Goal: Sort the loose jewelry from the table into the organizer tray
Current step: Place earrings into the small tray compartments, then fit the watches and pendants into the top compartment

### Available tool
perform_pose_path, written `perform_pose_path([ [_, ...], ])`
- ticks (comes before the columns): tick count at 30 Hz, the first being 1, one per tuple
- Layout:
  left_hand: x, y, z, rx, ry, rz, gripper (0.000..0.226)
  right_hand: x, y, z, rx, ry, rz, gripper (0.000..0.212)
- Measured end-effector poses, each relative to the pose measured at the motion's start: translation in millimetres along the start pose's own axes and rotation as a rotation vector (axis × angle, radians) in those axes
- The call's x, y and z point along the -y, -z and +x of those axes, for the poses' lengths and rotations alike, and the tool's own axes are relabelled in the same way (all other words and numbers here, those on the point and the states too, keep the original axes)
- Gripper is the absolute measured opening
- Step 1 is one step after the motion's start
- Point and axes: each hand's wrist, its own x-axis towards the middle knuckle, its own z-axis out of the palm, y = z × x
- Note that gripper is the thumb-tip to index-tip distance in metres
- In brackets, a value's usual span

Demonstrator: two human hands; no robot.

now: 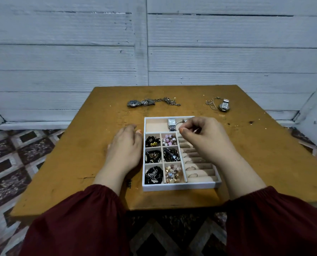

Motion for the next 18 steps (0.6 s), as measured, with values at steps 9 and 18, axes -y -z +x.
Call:
perform_pose_path([
  [9, -41, 3, 24, -0.178, -0.209, -0.082, 0.033, -6, 13, 32, -0.071, 0.044, 0.040, 0.015],
  [18, -38, -5, 82, -0.163, -0.199, -0.109, 0.018, -40, 21, 73, -0.118, -0.006, 0.016, 0.011],
])
